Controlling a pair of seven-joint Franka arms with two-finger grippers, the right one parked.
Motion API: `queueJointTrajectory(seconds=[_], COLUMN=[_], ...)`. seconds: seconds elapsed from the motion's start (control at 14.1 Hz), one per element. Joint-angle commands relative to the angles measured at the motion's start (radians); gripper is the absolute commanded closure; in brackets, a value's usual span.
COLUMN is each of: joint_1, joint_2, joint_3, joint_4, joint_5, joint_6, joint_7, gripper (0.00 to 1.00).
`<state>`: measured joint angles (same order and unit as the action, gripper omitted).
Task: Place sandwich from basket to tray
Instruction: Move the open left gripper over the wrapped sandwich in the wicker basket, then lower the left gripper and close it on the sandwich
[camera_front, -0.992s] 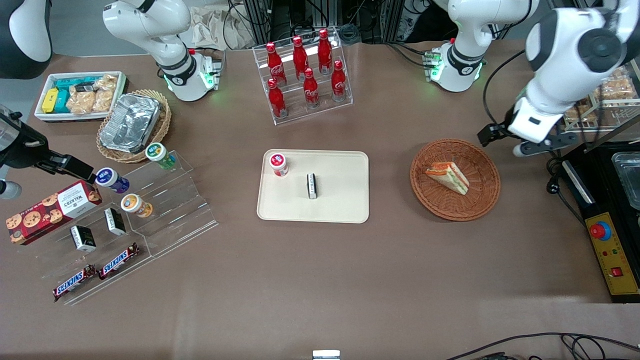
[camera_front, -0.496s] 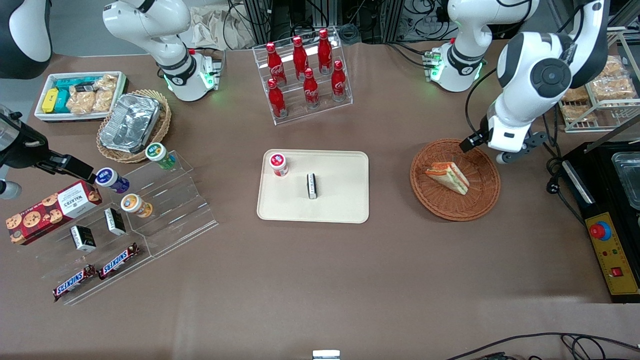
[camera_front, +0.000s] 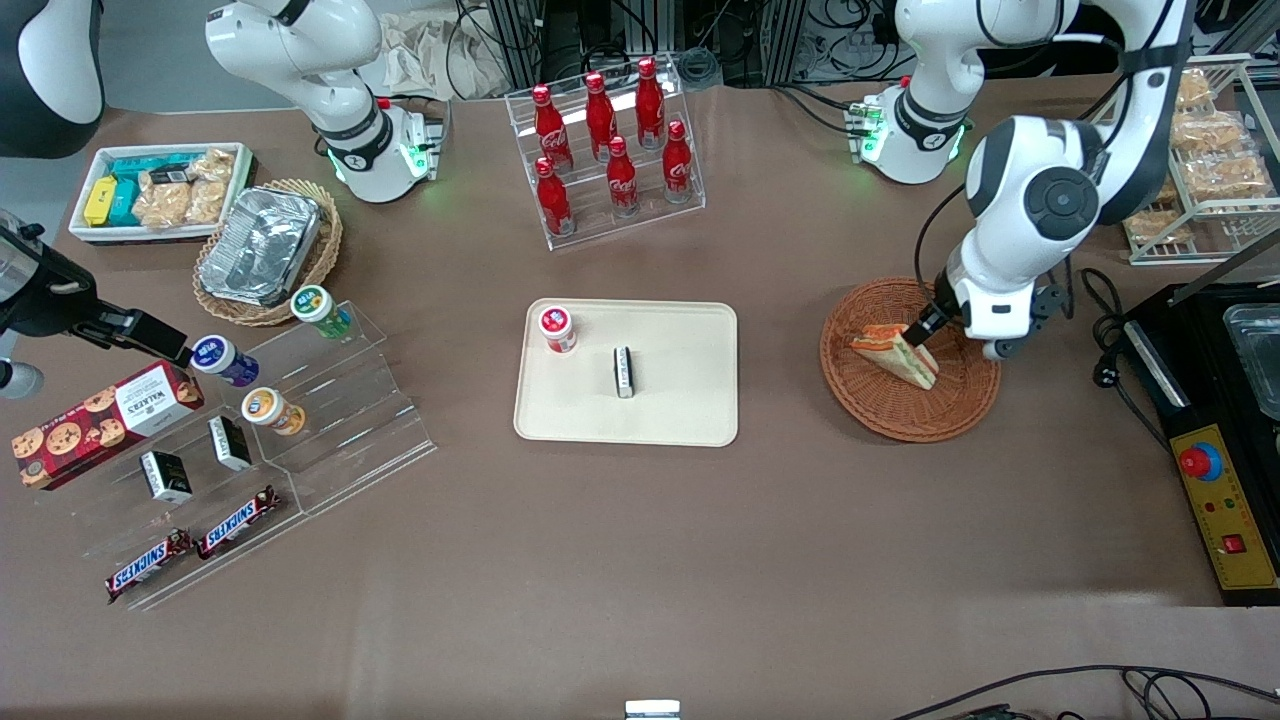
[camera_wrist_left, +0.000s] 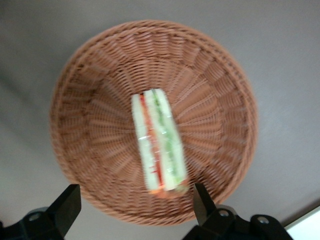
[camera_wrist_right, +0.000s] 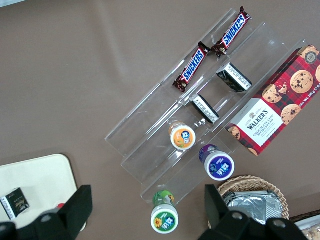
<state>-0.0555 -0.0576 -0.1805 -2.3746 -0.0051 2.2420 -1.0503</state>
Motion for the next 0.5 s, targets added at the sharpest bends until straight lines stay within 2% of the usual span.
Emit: queueJointTrajectory(seconds=[0.0,0.21,0.43], joint_1=[-0.013,-0.029,-0.036], joint_2=[0.047,0.073,0.091], joint_3=[-0.008,-0.007,-0.007], joint_4=[0.009,-0.031,-0.107], joint_5=[-0.009,-0.007,-0.001], joint_6=[0.073,0.108,0.247], joint_7=[-0.123,-0.137,-0.146], gripper=[0.0,0.0,0.0])
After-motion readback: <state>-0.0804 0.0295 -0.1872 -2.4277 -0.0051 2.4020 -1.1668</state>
